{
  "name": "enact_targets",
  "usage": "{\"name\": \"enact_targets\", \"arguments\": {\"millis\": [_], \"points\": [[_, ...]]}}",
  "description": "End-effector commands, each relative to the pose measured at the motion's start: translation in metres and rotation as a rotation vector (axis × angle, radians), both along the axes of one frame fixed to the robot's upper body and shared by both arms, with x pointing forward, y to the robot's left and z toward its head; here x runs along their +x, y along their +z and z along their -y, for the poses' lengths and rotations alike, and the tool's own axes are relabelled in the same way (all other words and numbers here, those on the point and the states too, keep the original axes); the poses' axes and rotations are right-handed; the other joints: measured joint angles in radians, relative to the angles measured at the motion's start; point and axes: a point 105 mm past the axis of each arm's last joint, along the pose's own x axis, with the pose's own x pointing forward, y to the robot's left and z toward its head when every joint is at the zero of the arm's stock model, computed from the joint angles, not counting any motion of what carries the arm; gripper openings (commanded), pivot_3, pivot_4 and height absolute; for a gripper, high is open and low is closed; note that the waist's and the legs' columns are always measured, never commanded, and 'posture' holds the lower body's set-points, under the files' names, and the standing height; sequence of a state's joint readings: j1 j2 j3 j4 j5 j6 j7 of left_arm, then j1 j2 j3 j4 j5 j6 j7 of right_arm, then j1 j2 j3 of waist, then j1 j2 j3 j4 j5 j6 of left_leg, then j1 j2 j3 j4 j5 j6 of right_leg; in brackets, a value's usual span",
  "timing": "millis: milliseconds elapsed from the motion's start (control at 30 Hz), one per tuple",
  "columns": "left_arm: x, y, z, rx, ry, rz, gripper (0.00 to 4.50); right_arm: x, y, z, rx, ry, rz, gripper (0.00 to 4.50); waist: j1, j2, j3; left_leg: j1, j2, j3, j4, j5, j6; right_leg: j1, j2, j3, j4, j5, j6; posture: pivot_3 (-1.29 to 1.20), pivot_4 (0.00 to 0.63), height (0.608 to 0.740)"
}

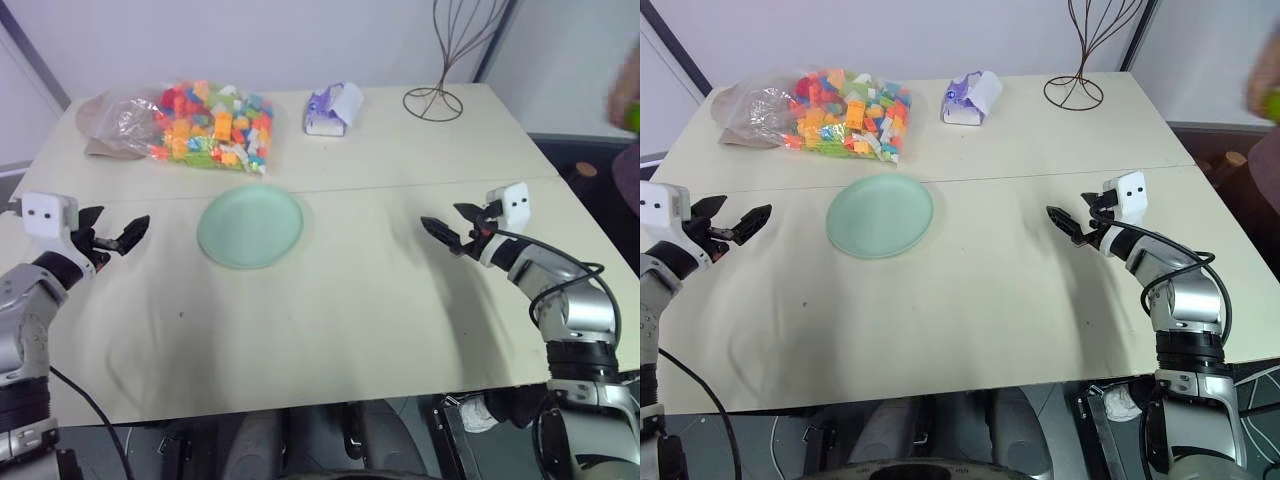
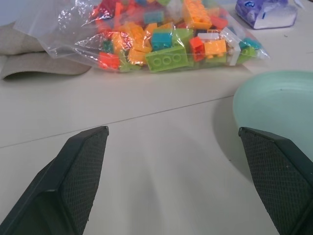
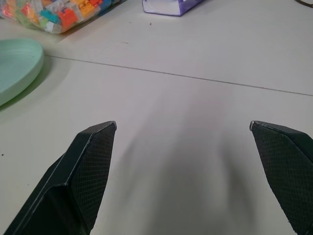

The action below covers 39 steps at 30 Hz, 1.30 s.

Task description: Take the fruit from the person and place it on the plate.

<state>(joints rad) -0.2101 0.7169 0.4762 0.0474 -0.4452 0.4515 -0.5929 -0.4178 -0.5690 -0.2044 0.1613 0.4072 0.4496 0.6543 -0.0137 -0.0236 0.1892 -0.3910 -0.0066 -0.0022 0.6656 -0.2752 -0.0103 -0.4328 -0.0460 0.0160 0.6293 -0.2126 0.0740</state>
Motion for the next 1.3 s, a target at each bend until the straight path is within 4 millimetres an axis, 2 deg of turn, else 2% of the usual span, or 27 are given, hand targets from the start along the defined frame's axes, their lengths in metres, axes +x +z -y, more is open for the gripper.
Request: {"name": "enact_targets", "arguments": {"millis": [33, 467, 533, 600, 667, 733, 767, 833, 967, 1067, 1167, 1300], "points": [[-0.001, 0.016, -0.002, 0.035, -0.002, 0.049, 4.47, 0.000, 0.016, 0.001, 0.004, -0.005, 0.068, 4.50, 0.000, 0.000, 0.000, 0.000, 0.000, 0.000, 0.000, 0.000, 0.000, 0.000, 0.000, 0.000, 0.000, 0.000, 0.000, 0.00, 0.150, 0.740], [0.000, 0.017, 0.000, 0.037, -0.009, 0.051, 4.47, 0.000, 0.016, 0.002, 0.001, -0.008, 0.065, 4.50, 0.000, 0.000, 0.000, 0.000, 0.000, 0.000, 0.000, 0.000, 0.000, 0.000, 0.000, 0.000, 0.000, 0.000, 0.000, 0.00, 0.150, 0.740], [0.003, 0.021, 0.006, 0.019, -0.042, 0.059, 4.47, 0.000, 0.016, 0.002, 0.001, -0.009, 0.066, 4.50, 0.000, 0.000, 0.000, 0.000, 0.000, 0.000, 0.000, 0.000, 0.000, 0.000, 0.000, 0.000, 0.000, 0.000, 0.000, 0.00, 0.150, 0.740], [0.005, 0.032, 0.029, -0.014, -0.169, 0.073, 4.47, -0.001, 0.016, 0.003, 0.000, -0.010, 0.065, 4.50, 0.004, 0.000, 0.000, 0.000, 0.000, 0.000, 0.000, 0.000, 0.000, 0.000, 0.000, 0.000, 0.000, 0.000, 0.000, 0.00, 0.150, 0.740], [0.002, 0.051, 0.065, -0.048, -0.364, 0.081, 4.47, -0.001, 0.016, 0.003, -0.002, -0.010, 0.065, 4.50, 0.005, 0.000, 0.000, 0.000, 0.000, 0.000, 0.000, 0.000, 0.000, 0.000, 0.000, -0.001, 0.000, 0.000, 0.000, 0.00, 0.150, 0.740], [-0.009, 0.066, 0.106, -0.074, -0.614, 0.031, 4.47, -0.002, 0.017, 0.005, -0.004, -0.015, 0.067, 4.50, 0.004, 0.000, 0.000, -0.001, -0.001, 0.000, 0.001, 0.000, 0.000, 0.000, 0.001, -0.001, -0.001, 0.000, 0.000, 0.00, 0.150, 0.740], [-0.015, 0.069, 0.120, -0.080, -0.706, 0.004, 4.47, -0.003, 0.018, 0.005, -0.004, -0.017, 0.068, 4.50, 0.002, 0.000, 0.000, -0.001, -0.001, 0.000, 0.001, 0.000, 0.000, 0.000, 0.001, 0.000, -0.001, 0.000, 0.000, 0.00, 0.150, 0.740], [-0.019, 0.074, 0.134, -0.089, -0.802, -0.025, 4.47, -0.006, 0.018, 0.006, -0.009, -0.020, 0.068, 4.50, -0.001, 0.001, 0.000, -0.001, -0.001, 0.000, 0.001, 0.000, 0.000, 0.001, 0.001, 0.000, -0.001, 0.000, 0.000, 0.00, 0.150, 0.740], [-0.009, 0.080, 0.138, -0.087, -0.820, -0.009, 4.47, -0.016, 0.028, 0.008, -0.008, -0.028, 0.089, 4.50, -0.008, 0.002, 0.000, 0.001, 0.000, 0.001, -0.001, 0.000, 0.000, 0.000, 0.004, 0.001, 0.000, 0.000, 0.000, 0.00, 0.150, 0.740], [-0.001, 0.082, 0.135, -0.079, -0.802, 0.000, 4.47, -0.022, 0.050, 0.005, 0.076, -0.043, 0.137, 4.50, -0.007, 0.002, 0.000, 0.001, 0.002, 0.000, -0.001, 0.000, 0.000, 0.000, 0.007, 0.001, 0.000, 0.000, 0.000, 0.00, 0.150, 0.740], [0.008, 0.079, 0.132, -0.074, -0.779, 0.002, 4.47, -0.025, 0.068, -0.020, 0.121, 0.005, 0.177, 4.50, -0.007, 0.002, 0.000, 0.001, 0.002, 0.000, -0.001, 0.000, 0.000, 0.000, 0.008, 0.002, 0.000, 0.000, 0.000, 0.00, 0.150, 0.740], [0.014, 0.079, 0.133, -0.083, -0.772, 0.014, 4.47, -0.013, 0.074, -0.046, 0.150, 0.049, 0.193, 4.50, -0.005, 0.002, 0.000, 0.001, 0.003, 0.000, 0.000, 0.000, 0.000, 0.000, 0.010, 0.003, 0.000, 0.000, 0.000, 0.00, 0.150, 0.740]]}}
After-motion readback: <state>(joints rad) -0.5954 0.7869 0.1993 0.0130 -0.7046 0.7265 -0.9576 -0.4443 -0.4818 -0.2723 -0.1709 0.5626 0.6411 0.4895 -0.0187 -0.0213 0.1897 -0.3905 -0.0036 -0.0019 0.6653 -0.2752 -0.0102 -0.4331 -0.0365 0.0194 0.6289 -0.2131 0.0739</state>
